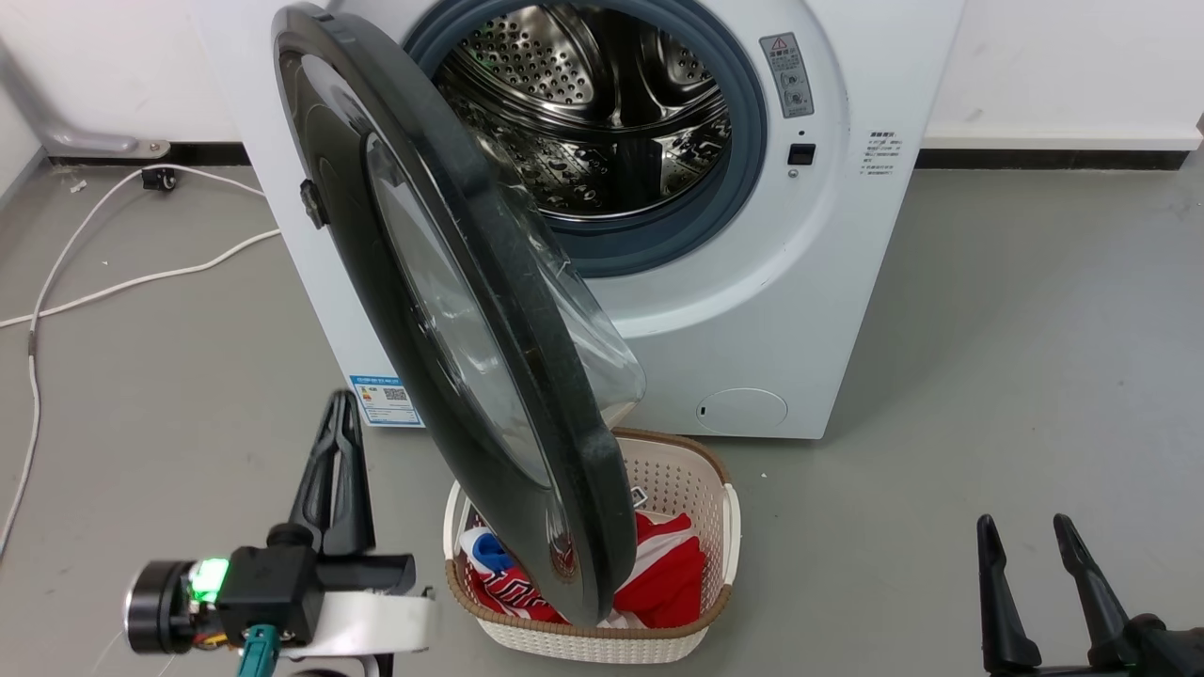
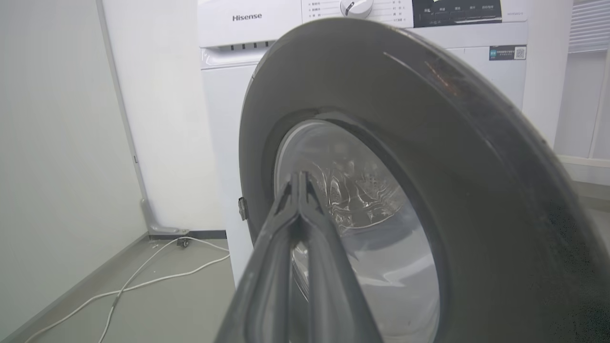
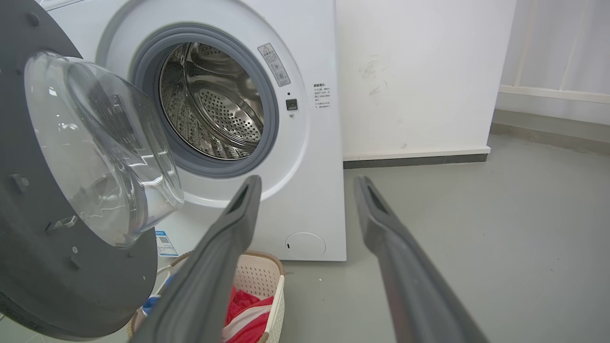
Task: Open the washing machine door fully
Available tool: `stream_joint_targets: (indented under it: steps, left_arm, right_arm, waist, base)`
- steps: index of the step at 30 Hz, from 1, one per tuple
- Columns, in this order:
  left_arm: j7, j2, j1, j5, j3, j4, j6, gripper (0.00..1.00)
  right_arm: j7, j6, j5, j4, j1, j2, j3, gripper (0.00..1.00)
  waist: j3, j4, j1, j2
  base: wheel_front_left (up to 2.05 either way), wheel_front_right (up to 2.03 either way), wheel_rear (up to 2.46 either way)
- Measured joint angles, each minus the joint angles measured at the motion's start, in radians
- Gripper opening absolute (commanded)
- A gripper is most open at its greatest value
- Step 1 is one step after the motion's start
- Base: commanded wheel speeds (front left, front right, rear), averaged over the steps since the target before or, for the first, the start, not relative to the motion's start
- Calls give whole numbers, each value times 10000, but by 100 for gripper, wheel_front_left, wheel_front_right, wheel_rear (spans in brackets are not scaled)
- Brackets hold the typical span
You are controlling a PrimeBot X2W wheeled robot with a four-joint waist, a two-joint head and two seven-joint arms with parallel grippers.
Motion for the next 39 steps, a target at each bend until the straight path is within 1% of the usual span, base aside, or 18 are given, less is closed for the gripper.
stream_joint_targets:
  steps: [8, 11, 16, 24, 32, 39]
  left_arm:
    - [-2, 211, -679, 272, -347, -1630, 59, 0]
    - [-2, 238, -935, 349, -713, -2136, 56, 0]
    - [-6, 224, -1358, 422, -1555, -2573, -42, 0]
    - [-8, 117, -1976, 418, -3315, -2638, -380, 0]
    - [-12, 27, -2240, 284, -4836, -2146, -662, 0]
    - [-12, -8, -2297, 169, -5940, -1536, -915, 0]
  right_arm:
    - [0, 0, -2, 29, -11, 0, 54, 100]
    - [0, 0, -4, 35, -23, 0, 77, 100]
    - [0, 0, -4, 65, -35, 0, 169, 100]
    - [0, 0, -4, 102, -76, 2, 270, 100]
    - [0, 0, -4, 144, -135, 0, 324, 100]
    - [0, 0, -2, 148, -151, 0, 311, 100]
  waist:
    - [-9, -46, 0, 0]
    - [-7, -51, 0, 0]
    - [3, -62, 0, 0]
    - [21, -156, 0, 0]
    - [48, -296, 0, 0]
    - [100, -311, 0, 0]
  base:
    - [0, 0, 0]
    - [0, 0, 0]
    - [0, 0, 0]
    - [0, 0, 0]
    - [0, 0, 0]
    - [0, 0, 0]
